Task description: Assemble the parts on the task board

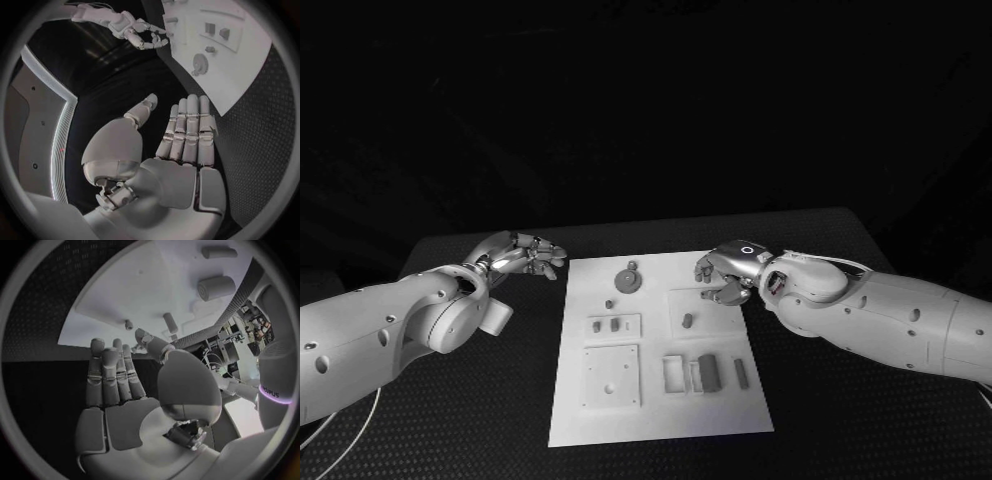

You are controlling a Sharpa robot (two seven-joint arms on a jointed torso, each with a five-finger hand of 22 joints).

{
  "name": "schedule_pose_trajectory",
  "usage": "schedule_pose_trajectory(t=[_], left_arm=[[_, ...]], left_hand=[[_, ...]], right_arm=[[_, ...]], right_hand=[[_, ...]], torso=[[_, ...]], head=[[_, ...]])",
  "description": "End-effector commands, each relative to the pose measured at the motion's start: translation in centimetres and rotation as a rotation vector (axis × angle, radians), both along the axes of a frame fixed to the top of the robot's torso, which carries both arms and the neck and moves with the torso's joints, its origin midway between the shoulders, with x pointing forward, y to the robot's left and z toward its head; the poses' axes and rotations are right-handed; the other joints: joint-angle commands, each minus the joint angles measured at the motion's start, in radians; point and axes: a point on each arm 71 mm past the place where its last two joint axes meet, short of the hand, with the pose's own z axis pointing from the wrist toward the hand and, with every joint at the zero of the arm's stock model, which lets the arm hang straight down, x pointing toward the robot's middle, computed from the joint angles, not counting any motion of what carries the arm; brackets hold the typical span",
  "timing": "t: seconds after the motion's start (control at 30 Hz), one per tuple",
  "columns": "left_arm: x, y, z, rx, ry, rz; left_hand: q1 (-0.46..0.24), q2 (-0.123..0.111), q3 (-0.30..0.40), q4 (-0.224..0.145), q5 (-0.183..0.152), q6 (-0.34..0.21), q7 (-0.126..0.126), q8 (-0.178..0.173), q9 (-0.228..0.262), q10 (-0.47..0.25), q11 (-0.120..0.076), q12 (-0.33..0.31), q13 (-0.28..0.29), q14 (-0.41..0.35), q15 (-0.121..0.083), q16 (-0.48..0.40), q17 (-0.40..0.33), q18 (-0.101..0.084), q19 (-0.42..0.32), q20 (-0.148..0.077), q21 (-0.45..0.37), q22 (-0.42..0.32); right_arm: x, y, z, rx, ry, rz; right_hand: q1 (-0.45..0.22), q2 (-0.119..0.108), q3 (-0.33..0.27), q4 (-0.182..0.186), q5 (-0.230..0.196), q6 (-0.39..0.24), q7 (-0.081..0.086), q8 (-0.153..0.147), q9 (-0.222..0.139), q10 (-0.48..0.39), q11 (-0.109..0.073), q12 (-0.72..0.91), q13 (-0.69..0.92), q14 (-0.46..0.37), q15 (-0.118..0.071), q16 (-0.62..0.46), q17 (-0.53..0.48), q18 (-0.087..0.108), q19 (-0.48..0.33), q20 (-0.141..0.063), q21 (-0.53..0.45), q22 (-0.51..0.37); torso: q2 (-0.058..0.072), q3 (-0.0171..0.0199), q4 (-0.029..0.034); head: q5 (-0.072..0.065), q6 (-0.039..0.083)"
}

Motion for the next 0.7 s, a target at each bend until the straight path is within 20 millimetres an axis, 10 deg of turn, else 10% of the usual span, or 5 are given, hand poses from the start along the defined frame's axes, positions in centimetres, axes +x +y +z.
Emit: schedule_pose_trajectory(t=[0.03,0.7], left_arm=[[0.1,-0.2,0.1,-0.028,-0.003,-0.007],[0.1,-0.5,0.1,-0.035,0.004,-0.007]], left_hand=[[-0.014,0.001,-0.009,0.001,-0.002,-0.01,0.0,0.005,-0.001,0.006,0.0,-0.008,-0.002,0.007,0.002,-0.007,0.002,-0.011,0.001,0.008,-0.006,-0.002],[-0.019,0.003,-0.018,0.002,-0.002,-0.018,0.003,0.003,-0.005,0.003,0.003,-0.017,-0.003,0.007,0.003,-0.015,0.01,-0.011,0.003,0.008,-0.012,-0.006]], right_arm=[[-0.1,0.0,-0.4,-0.059,-0.001,0.001],[0.3,0.6,-1.6,-0.108,0.038,0.013]], right_hand=[[-0.001,-0.013,-0.001,0.009,-0.002,0.004,-0.001,0.005,-0.001,0.009,-0.002,-0.008,-0.002,0.009,-0.001,-0.006,-0.001,0.014,0.008,0.002,-0.005,-0.002],[0.016,0.03,-0.002,-0.007,-0.002,0.026,-0.006,0.019,-0.001,0.037,-0.004,-0.037,-0.009,0.014,-0.003,-0.013,0.004,0.014,0.009,0.001,-0.014,0.001]], torso=[[-0.003,-0.0046,0.0012],[0.002,-0.0034,0.0043]], head=[[0.004,-0.005],[0.02,-0.025]])
